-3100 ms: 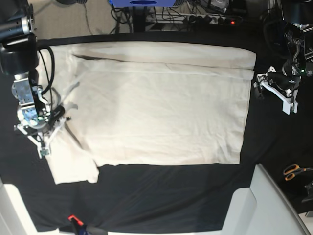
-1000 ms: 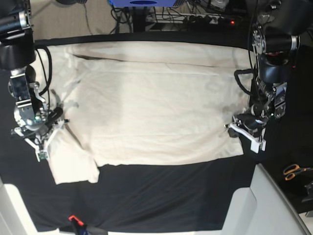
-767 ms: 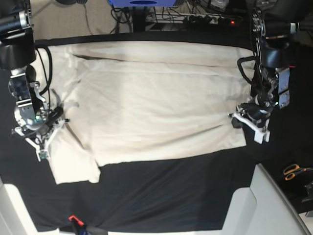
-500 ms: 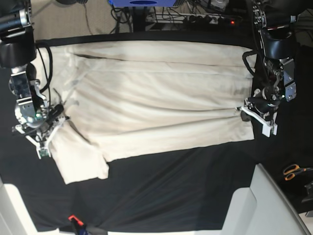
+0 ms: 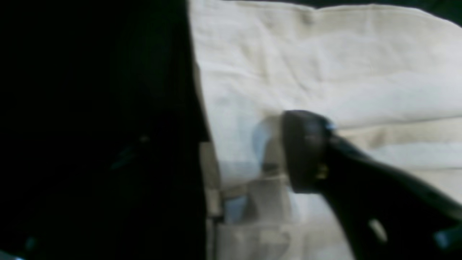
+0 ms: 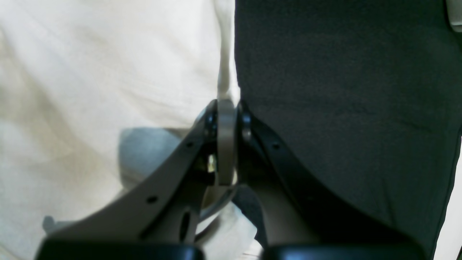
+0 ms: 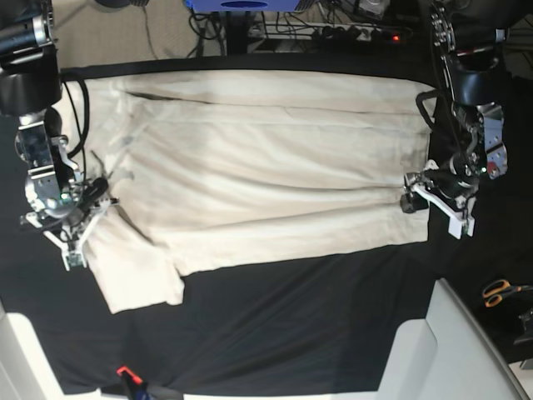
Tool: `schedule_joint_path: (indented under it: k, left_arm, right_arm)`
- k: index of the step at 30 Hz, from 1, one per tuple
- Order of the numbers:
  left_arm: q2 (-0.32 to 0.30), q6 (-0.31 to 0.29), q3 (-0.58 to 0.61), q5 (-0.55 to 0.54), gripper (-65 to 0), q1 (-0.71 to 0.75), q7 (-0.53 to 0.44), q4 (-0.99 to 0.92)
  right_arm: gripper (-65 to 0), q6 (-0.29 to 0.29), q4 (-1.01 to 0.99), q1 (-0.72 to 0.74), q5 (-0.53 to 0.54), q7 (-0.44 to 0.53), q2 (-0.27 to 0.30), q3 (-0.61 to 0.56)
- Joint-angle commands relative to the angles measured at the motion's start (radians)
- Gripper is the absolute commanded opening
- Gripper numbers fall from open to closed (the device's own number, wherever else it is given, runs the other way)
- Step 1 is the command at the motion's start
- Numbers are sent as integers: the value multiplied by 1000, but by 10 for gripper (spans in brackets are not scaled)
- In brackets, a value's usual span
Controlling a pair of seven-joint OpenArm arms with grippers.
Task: Fold the T-shirt properly
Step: 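Grasp the hem-side edge with the left gripper and hold both edges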
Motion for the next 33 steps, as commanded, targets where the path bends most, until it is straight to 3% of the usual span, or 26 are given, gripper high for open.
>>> schedule_joint_path:
  k: [1, 8, 13, 19, 30, 33]
  left_arm:
    - [-20, 37, -5, 30, -146, -11, 43, -1]
    - [-35, 37, -3, 38, -148, -120, 44, -24]
    - [-33, 37, 3, 39, -148, -250, 33, -202]
    - [-29, 37, 6, 41, -148, -339, -91, -369]
    - [2, 37, 9, 42, -148, -361, -135, -440]
    - [13, 37, 78, 34, -160, -361, -140, -440]
  right_arm:
    - [-648, -6, 16, 22, -9, 15, 15, 6]
    - [-648, -6, 16, 22, -9, 15, 15, 6]
    - [-648, -6, 16, 20, -11, 15, 15, 6]
    - [-648, -6, 16, 20, -11, 15, 15, 6]
    - [-648, -6, 16, 22, -11, 15, 16, 6]
    - [-648, -6, 16, 23, -11, 15, 16, 6]
